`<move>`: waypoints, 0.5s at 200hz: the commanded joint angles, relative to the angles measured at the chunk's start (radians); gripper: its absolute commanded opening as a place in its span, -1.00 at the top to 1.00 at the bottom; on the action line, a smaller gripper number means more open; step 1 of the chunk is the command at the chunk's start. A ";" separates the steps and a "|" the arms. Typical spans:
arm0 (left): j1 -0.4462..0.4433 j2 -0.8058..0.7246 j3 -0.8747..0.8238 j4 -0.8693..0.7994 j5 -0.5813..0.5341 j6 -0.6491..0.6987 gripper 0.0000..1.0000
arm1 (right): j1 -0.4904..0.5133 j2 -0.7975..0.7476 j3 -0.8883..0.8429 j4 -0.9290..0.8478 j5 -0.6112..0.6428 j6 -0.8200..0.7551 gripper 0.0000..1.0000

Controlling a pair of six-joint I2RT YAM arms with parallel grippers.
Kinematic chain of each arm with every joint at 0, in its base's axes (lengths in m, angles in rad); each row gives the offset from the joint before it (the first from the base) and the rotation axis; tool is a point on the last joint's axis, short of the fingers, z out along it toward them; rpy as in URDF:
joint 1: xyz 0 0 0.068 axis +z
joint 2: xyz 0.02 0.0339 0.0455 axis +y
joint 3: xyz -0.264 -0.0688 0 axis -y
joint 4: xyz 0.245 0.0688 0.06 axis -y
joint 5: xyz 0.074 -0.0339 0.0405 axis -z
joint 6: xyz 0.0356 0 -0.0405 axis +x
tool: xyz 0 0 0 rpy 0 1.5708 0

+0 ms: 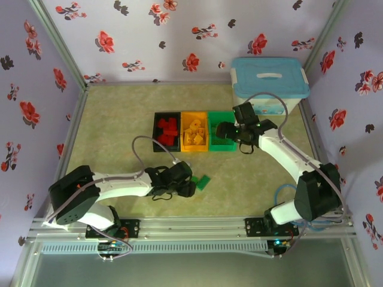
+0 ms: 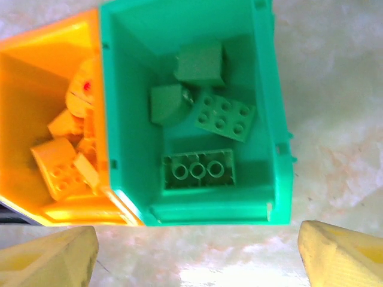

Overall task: Sort the legos into containers by color
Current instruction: Pick up the lego from the middle-left of the table.

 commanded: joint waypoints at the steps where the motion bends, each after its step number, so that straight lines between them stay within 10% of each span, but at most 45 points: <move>1: -0.022 0.061 0.055 -0.023 0.022 0.026 -0.18 | -0.012 -0.047 -0.040 0.021 0.026 0.026 -0.74; 62: -0.028 0.190 0.162 -0.131 -0.010 0.040 -0.13 | -0.031 -0.099 -0.085 0.014 0.032 0.023 -0.74; 100: -0.023 0.202 0.201 -0.215 -0.090 0.042 0.32 | -0.041 -0.127 -0.109 0.012 0.035 0.025 -0.74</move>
